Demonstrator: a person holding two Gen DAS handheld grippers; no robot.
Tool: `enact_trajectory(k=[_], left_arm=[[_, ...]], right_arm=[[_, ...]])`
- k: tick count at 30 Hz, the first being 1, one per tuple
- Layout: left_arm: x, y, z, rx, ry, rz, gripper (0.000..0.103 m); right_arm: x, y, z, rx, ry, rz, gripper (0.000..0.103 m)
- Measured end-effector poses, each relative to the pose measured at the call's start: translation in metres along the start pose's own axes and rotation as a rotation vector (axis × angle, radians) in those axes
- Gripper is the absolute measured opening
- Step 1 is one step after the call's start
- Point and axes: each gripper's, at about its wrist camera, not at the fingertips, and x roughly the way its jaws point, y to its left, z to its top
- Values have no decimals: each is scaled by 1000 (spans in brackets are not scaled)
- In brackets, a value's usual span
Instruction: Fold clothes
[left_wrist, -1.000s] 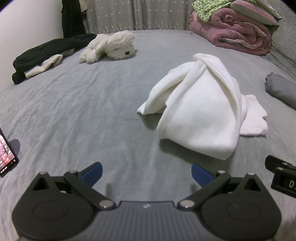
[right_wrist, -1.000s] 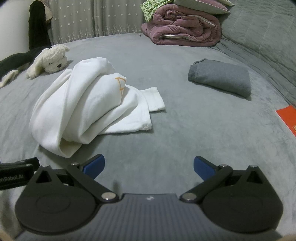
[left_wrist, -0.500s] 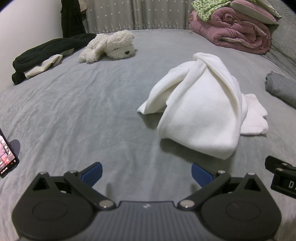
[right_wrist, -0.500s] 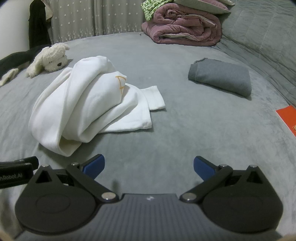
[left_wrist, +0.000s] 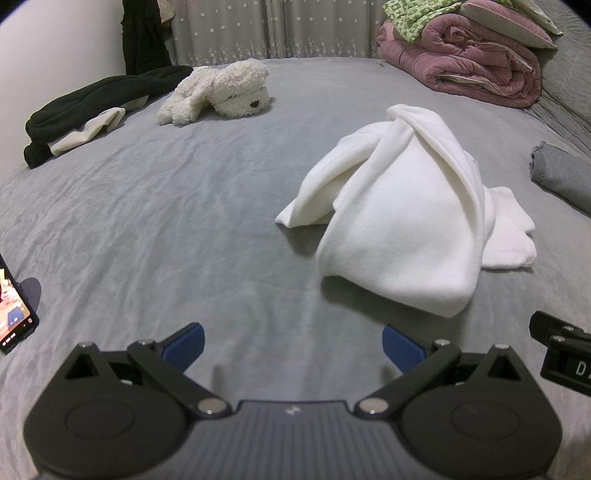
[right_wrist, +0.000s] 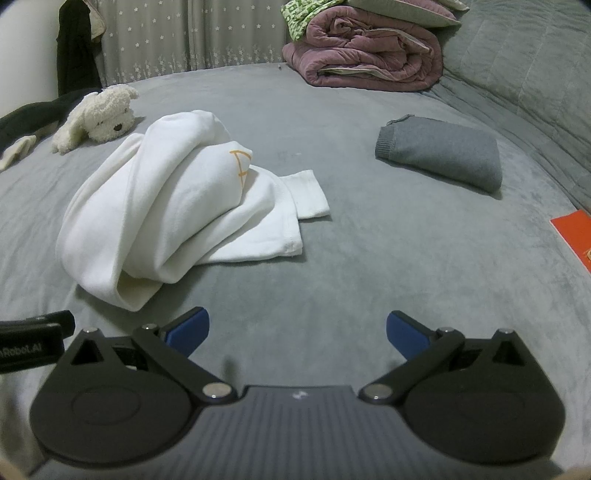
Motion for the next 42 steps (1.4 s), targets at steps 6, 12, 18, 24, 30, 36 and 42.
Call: enact_trajectory(k=[6,12,18,24,30,36,42], left_arm=[[0,1,-1,-1,0,1,103],[1,0,0,0,1,6,103],[1,-1,0,6,3,7,103],[-1,2,-2,4,3,6,103],[-2,1,-2,1,0,8,103],[1,1,0,5,10,10,103],[2,4,2,9,16,19,103]], right_arm=[[0,0,0,1,4,1,103],[-1,-1,0,1,3,4,103],[0,-2,1,6,5,6,103],[0,-2,1,5,8,10,103],[0,-2,0,13,14,14,103],[2,-1,-1,7,24,17,103],[2,-4,2,2,27,9,103]])
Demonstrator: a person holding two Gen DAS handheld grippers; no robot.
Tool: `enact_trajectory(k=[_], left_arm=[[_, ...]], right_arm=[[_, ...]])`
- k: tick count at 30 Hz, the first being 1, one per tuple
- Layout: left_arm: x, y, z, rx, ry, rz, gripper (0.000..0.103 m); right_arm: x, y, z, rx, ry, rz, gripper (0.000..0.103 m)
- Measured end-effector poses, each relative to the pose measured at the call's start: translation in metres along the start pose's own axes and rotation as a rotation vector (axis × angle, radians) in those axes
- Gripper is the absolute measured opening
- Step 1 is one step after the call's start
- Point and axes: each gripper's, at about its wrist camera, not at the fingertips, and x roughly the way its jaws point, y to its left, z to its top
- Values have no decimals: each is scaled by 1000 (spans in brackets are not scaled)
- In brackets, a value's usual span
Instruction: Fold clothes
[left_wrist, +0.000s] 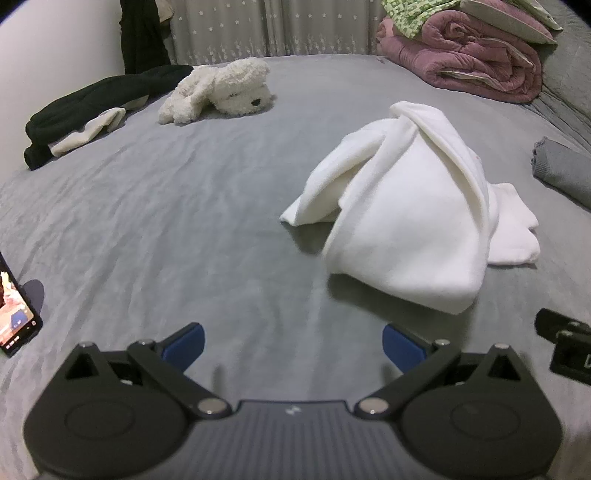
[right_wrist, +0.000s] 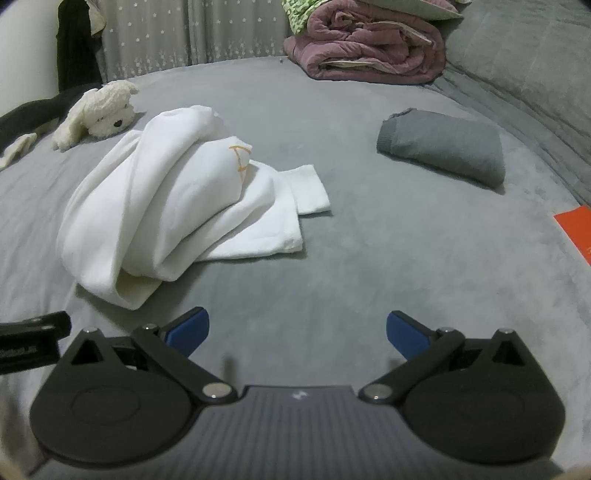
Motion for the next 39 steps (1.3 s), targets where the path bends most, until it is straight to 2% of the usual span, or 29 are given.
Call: enact_trajectory(k=[5,13,21,25,29,32,36,39], left_arm=[[8,0,14,4,53,-12,103],[23,-3,43,-2,54,1,103],[66,-5,46,-5,134,-72,103],[75,-6,47,-17,139,-88,103],[74,-7,41,8,109,-90,103],[74,-2,35,23,69,-124,103],[73,8,34,30,54,-166,103],[71,14,38,9,71,-186,103]], right_arm=[[10,-3,17,15,71,-5,103],[30,1,52,-9,66,-23,103],[90,6,48,0,189,-21,103],[90,5,43,-41,144,-2,103],[86,0,35,-36,97,20,103],[84,2,32,-55,77,15,103],[80,6,37,-76,98,14,103],[70,3,41,-44,105,69,103]])
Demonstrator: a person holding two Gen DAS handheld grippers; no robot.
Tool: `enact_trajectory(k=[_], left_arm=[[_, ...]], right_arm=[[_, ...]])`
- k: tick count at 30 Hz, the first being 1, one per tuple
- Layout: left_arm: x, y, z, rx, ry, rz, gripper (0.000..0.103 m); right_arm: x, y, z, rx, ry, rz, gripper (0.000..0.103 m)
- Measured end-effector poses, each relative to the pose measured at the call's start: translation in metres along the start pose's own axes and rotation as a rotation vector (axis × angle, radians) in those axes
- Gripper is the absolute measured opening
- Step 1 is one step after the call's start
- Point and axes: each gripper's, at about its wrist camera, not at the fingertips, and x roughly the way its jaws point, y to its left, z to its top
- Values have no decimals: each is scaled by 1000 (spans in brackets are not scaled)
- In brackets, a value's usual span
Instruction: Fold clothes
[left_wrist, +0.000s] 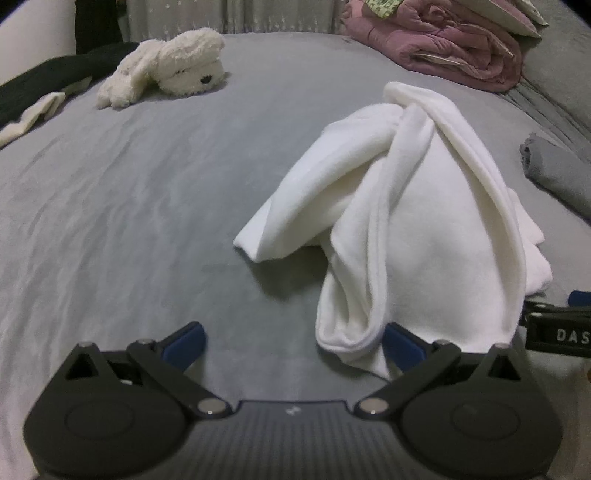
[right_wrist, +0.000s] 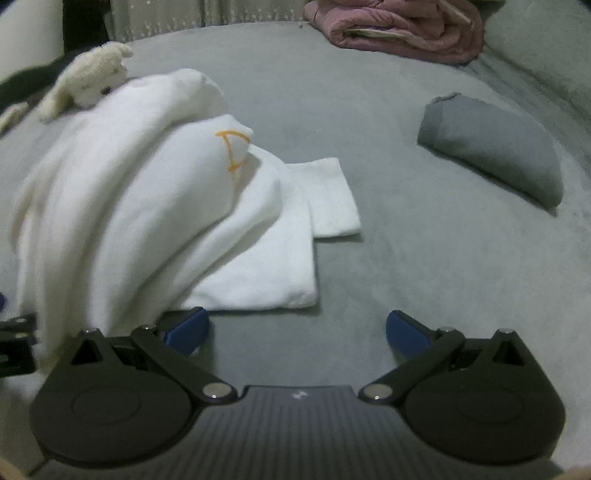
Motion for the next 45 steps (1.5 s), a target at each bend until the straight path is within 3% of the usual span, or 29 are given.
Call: enact_trajectory(k=[6,11,14,17,21,24,25,36,40,45], left_arm=[[-17,17,2,-71,-34,-19,101],[-23,28,4,-122,-73,-15,94],[-23,29,4,-144,-79,-30,89],[-25,27,4,-144,-96,-37,84],[-25,25,4,-143,-105,-79,61],[-25,24,5,-146,-106,-107,52],[-25,24,4,-145,-108,-108,52],[-36,26,8,-157,-172,-117,52],[-46,27,7,-138,-226,-90,52],[-48,27,5,-123,-240,-87,53]], right_arm=[[-35,5,4,47,-140,160,103],[-54,19,6,42,-237,243,72],[-54,24,6,45,-254,301,61],[-55,27,8,45,-259,360,59],[-56,33,9,20,-256,410,52],[-51,34,9,24,-215,426,26],[-49,33,8,31,-200,430,10],[-71,4,3,99,-218,521,7],[-82,-7,-2,112,-214,532,7],[-97,-22,-10,120,-228,527,7]])
